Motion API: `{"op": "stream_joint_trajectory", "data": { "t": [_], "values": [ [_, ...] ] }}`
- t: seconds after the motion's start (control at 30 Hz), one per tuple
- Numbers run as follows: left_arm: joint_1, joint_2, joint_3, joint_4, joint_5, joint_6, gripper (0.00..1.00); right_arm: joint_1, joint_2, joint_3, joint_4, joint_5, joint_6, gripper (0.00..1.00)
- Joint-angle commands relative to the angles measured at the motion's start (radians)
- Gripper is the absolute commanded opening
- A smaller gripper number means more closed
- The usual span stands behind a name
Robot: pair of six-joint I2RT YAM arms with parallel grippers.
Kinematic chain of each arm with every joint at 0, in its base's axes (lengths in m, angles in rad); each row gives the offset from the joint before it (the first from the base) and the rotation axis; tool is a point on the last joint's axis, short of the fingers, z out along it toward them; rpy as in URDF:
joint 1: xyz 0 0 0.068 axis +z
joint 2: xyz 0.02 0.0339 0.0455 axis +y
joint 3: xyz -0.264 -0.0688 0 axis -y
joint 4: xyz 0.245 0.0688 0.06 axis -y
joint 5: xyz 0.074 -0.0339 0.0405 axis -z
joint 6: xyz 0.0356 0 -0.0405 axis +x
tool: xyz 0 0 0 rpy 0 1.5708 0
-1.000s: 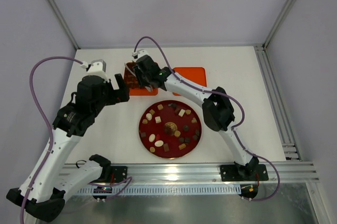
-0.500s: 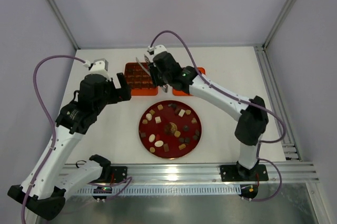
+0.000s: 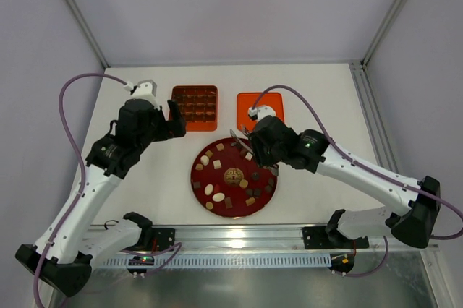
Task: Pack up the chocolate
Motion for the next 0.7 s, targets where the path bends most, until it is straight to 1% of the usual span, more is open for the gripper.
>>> {"op": "stream_joint_trajectory", "data": {
  "t": [0.0,0.17,0.4,0.53,0.67],
  "values": [
    [0.003,0.000,-0.005,0.045,0.011,-0.004,1.00,0.017,-0.086,-0.037,-0.079,-0.003,0.063,0.44],
    [0.003,-0.009,-0.011,0.043,0.007,-0.007,1.00,0.020,-0.086,-0.058,-0.084,-0.010,0.062,0.44],
    [0.003,-0.022,-0.016,0.029,-0.010,-0.004,1.00,0.019,-0.039,-0.112,-0.017,-0.023,0.071,0.44],
    [0.003,-0.026,-0.022,0.028,-0.007,-0.007,1.00,0.020,-0.009,-0.113,0.017,-0.013,0.063,0.41],
    [0.003,-0.028,-0.028,0.028,-0.007,-0.009,1.00,0.019,0.018,-0.113,0.039,-0.004,0.060,0.41]
  ]
}}
